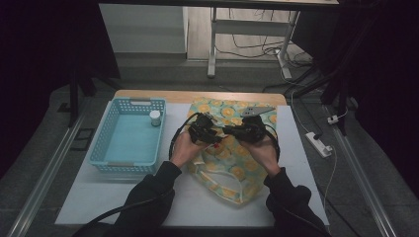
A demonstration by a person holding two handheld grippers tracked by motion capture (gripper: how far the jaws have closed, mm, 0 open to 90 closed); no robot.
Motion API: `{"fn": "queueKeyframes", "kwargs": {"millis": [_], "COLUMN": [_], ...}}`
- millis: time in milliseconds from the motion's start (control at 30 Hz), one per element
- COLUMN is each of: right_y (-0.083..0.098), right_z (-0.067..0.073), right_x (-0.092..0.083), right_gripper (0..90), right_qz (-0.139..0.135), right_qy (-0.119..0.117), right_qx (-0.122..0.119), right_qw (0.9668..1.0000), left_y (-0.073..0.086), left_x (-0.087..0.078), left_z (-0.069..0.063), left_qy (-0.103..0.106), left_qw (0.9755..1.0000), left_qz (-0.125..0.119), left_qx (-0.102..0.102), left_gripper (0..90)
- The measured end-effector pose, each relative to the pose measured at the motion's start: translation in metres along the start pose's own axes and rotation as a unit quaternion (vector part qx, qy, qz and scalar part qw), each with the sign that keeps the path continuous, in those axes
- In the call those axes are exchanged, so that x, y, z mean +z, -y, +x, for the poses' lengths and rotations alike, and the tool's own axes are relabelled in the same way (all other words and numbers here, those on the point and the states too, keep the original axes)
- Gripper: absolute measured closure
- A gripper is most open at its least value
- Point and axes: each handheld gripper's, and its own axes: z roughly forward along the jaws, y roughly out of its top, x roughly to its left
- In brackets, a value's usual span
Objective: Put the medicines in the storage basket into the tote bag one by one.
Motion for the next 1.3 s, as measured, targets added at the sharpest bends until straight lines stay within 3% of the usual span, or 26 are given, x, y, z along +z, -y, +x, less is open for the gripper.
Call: {"fn": "queueKeyframes", "kwargs": {"millis": [433,633,867,1067,1300], "right_y": [0.000,0.000,0.000,0.000,0.000], "right_z": [0.000,-0.001,-0.001,-0.001,-0.001], "right_x": [-0.001,-0.001,-0.001,-0.001,0.000], "right_gripper": [90.0,90.0,90.0,90.0,90.0], "right_qz": [-0.001,0.000,0.000,0.001,0.003], "right_qy": [0.001,0.002,0.002,0.002,0.002], "right_qx": [0.000,0.000,0.002,0.001,0.001], "right_qw": [1.0000,1.0000,1.0000,1.0000,1.0000], "left_y": [0.002,0.004,0.009,0.016,0.026], "left_x": [-0.026,-0.039,-0.057,-0.072,-0.091], "left_z": [-0.012,-0.016,-0.012,-0.006,0.007], "left_qy": [0.021,0.018,0.031,0.026,0.026], "left_qw": [0.9996,0.9997,0.9993,0.9991,0.9978], "left_qz": [-0.001,0.001,-0.019,-0.034,-0.062], "left_qx": [0.016,0.016,0.009,0.008,-0.002], "left_gripper": [29.1,19.9,7.6,1.2,0.1]}}
